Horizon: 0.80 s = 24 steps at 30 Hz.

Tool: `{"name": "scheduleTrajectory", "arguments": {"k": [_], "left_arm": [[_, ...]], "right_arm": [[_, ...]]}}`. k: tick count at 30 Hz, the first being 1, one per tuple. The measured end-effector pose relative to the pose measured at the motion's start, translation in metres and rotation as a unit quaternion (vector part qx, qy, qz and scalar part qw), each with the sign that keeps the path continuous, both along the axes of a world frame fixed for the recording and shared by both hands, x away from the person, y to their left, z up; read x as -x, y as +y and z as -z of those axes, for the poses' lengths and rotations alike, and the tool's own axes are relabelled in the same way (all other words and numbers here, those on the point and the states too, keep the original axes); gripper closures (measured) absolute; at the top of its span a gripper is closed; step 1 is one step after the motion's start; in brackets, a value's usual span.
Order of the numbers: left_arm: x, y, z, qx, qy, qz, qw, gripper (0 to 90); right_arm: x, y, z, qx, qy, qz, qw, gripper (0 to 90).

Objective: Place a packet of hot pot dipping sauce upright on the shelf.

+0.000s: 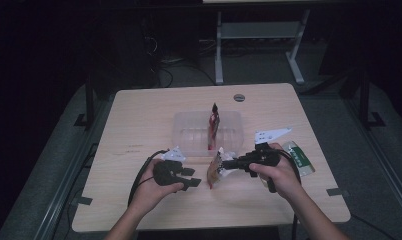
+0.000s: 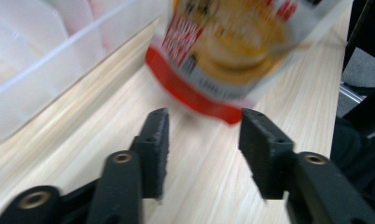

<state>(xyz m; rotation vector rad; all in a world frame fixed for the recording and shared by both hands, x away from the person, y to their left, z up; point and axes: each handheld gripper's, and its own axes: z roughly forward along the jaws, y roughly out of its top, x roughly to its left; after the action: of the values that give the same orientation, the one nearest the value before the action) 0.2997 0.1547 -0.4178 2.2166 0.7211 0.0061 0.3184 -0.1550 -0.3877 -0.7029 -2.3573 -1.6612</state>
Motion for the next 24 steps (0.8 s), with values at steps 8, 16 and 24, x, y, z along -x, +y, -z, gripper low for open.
{"name": "scheduleTrajectory", "arguments": {"k": [8, 16, 24], "left_arm": [[0.008, 0.030, 0.010, -0.024, 0.004, -0.017, 0.9996, 35.6], [0.003, 0.049, 0.011, -0.024, -0.002, -0.035, 0.9991, 32.3], [0.001, 0.049, 0.012, -0.021, 0.002, -0.038, 0.9990, 31.9]], "right_arm": [[-0.001, -0.011, -0.016, 0.004, -0.015, 0.010, 0.9998, 89.6], [-0.007, -0.020, -0.026, 0.001, -0.023, 0.023, 0.9995, 89.6], [-0.020, -0.027, -0.037, -0.002, -0.037, 0.042, 0.9984, 89.6]]}}
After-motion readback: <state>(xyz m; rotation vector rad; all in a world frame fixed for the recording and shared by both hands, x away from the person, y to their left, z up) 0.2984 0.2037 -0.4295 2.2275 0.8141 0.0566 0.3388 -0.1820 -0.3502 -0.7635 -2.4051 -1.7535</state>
